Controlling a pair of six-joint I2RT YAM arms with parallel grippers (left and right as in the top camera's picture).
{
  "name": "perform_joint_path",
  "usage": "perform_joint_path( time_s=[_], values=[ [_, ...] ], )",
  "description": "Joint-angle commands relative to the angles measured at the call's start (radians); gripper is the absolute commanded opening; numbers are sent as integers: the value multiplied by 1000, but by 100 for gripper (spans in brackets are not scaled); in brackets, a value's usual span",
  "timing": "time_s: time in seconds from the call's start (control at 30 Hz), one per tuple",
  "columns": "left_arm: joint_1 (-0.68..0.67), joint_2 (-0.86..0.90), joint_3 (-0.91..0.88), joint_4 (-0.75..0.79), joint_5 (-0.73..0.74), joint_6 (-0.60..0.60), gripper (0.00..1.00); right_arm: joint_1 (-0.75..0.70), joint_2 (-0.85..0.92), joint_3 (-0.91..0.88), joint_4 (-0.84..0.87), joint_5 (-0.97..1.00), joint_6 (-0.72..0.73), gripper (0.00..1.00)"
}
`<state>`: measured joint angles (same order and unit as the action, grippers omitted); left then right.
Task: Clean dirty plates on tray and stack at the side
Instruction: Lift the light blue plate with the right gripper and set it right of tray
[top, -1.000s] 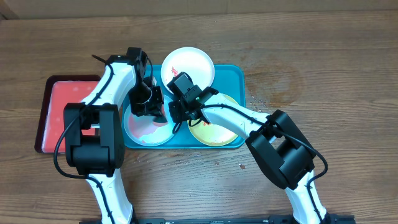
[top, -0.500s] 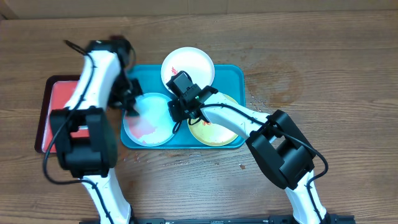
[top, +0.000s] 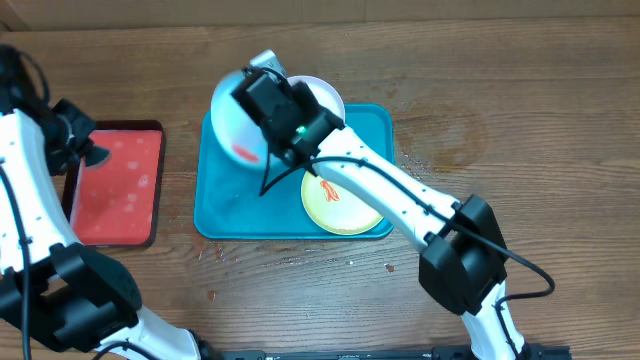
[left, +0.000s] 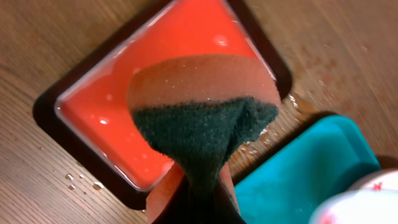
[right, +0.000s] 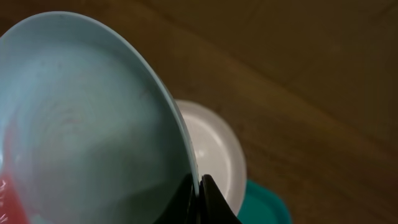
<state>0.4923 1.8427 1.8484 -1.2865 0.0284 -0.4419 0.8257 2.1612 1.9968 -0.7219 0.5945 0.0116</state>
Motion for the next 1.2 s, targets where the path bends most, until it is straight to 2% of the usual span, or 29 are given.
perform_joint_path(
  time_s=[0.0,0.13,0.33,0.6,0.67,0.73,0.8,0.83,0.87,0.93,1.03,1.1,1.17],
  values=[
    [28,49,3,0,55,20,4,82,-54,56,86,353,-258,4],
    [38,74,3,-3,55,19,4,137,-54,56,200,461,-446,4],
    [38,81,3,-3,51,19,4,191,-54,56,246,468,-612,4],
    [37,81,3,-2,51,15,4,196,-54,56,250,494,-670,4],
    [37,81,3,-2,51,15,4,196,-54,56,247,489,-620,4],
    [37,81,3,-2,51,15,4,187,-54,49,196,405,-497,4],
    [37,81,3,-2,51,15,4,164,-53,27,77,134,-465,4],
    [37,81,3,-2,51,15,4,157,-51,18,60,86,-475,4],
    [37,81,3,-2,51,15,4,151,-50,9,50,75,-489,4],
    [37,81,3,-2,51,15,4,142,-50,5,94,207,-476,4],
    [37,81,3,-2,51,15,4,120,-68,18,256,397,-342,4],
    [37,81,3,-4,51,15,4,66,-87,29,298,355,-241,4],
    [37,81,3,-11,51,16,4,-16,-103,37,235,225,-125,4]
  ],
)
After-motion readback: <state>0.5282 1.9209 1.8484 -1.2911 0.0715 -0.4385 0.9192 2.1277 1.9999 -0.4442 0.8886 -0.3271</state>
